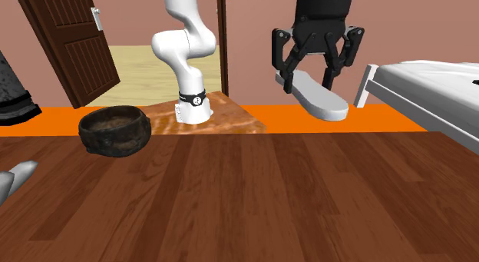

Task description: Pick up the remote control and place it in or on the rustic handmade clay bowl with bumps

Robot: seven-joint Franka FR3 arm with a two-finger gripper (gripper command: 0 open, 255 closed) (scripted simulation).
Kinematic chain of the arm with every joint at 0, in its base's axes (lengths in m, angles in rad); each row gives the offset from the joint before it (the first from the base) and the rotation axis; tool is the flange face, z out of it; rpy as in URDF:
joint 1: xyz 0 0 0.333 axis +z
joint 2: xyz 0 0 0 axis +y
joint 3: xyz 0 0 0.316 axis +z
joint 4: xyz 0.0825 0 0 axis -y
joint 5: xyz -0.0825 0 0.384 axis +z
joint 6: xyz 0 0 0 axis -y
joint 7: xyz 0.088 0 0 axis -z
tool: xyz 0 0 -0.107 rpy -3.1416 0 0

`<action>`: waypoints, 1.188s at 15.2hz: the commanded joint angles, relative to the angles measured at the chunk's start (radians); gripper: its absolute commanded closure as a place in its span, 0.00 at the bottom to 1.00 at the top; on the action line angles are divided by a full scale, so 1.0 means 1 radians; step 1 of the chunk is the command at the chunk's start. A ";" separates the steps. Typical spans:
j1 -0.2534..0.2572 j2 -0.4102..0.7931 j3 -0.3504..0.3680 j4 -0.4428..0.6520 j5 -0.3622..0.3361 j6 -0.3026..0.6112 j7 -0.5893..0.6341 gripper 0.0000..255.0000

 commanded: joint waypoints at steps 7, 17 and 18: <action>-0.084 -0.195 -0.075 -0.228 0.020 0.031 -0.165 1.00; -0.182 -0.365 -0.203 -0.405 -0.005 0.034 -0.381 1.00; -0.192 -0.378 -0.217 -0.416 -0.010 0.033 -0.403 1.00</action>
